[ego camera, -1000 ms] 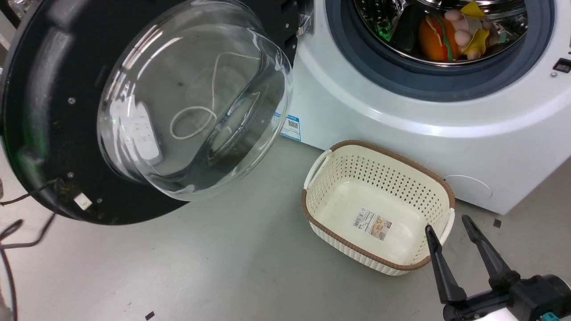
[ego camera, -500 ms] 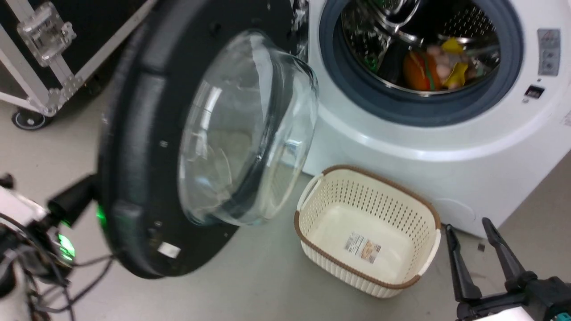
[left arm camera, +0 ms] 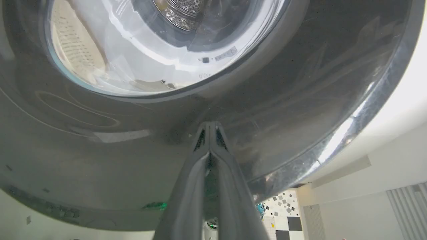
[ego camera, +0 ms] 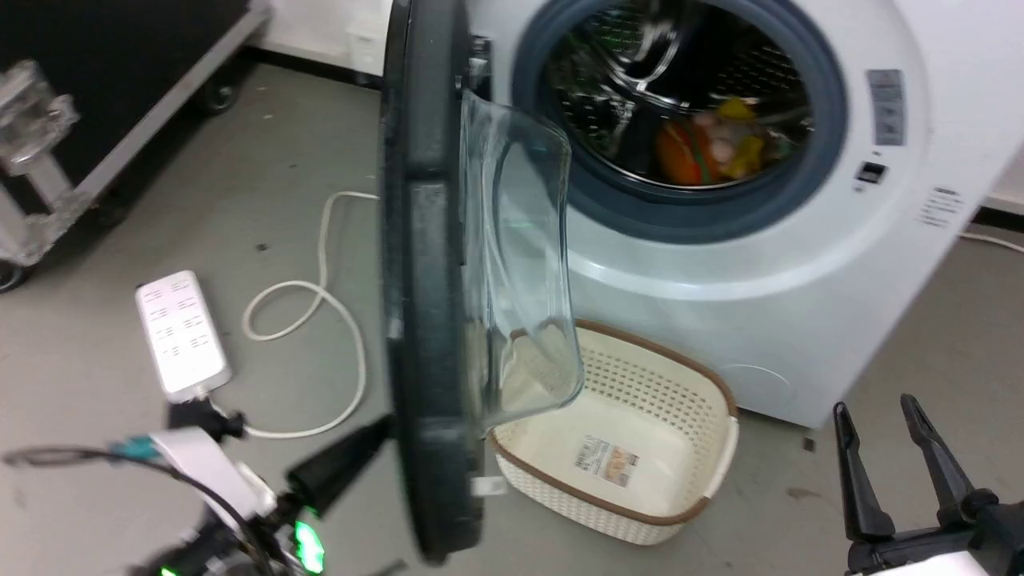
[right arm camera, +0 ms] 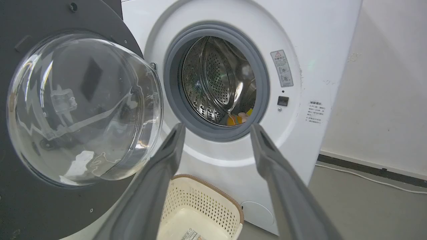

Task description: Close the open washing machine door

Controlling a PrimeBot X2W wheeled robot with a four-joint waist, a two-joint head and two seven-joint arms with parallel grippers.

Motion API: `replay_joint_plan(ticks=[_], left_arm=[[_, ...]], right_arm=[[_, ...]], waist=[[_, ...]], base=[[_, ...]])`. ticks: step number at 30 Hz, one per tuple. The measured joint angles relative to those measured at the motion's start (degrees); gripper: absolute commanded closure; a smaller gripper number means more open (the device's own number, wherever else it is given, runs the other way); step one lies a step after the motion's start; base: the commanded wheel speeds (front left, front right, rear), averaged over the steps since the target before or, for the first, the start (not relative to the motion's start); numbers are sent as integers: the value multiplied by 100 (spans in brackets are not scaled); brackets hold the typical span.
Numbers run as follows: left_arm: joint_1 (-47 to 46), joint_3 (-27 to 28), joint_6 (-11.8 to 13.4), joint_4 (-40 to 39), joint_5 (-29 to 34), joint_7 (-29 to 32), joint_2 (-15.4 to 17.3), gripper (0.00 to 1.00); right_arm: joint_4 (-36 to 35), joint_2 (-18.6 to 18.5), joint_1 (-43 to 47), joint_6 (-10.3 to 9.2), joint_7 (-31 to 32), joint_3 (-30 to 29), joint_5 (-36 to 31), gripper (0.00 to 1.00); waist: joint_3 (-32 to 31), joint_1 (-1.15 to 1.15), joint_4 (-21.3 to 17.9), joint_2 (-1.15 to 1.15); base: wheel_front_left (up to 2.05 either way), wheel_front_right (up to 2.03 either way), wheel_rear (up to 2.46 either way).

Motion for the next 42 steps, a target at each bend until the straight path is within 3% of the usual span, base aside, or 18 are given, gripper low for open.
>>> replay_joint_plan(ticks=[5, 10, 15, 22, 31, 36, 42], left_arm=[[379, -1050, -421, 43, -993, -1033, -15, 100], [387, -1981, -949, 233, -1534, -2115, -40, 100], [-139, -2696, -1245, 614, -1871, -3232, -32, 100], [-1432, -3364, -1327, 1266, -1973, -4632, -45, 100], [-3059, -3379, -1343, 2360, -2000, -6375, -59, 100], [-3452, -3363, -1343, 2675, -2016, -6573, -60, 100], [-3367, -3415, -1343, 2552, -1993, -6584, -59, 100]], right_arm=[[-38, -10, -14, 0, 0, -122, -16, 0], [-56, -120, -107, 0, 0, -94, -12, 0], [-68, -230, -236, 0, 0, -65, 48, 0], [-75, -260, -498, 0, 0, 48, 179, 0], [32, -175, -656, 0, 0, 171, 283, 0], [85, -127, -717, 0, 0, 224, 282, 0], [76, -103, -714, 0, 0, 205, 278, 0]], waist=[[104, 0, -404, 0], [307, 1, -921, 0], [576, 1, -1493, 0], [1047, 2, -2317, 0], [1571, 2, -3233, 0], [1719, 2, -3448, 1], [1588, 1, -3234, 0]], base=[[0, 0, 0], [0, 0, 0], [0, 0, 0], [0, 0, 0], [0, 0, 0], [0, 0, 0], [0, 0, 0]])
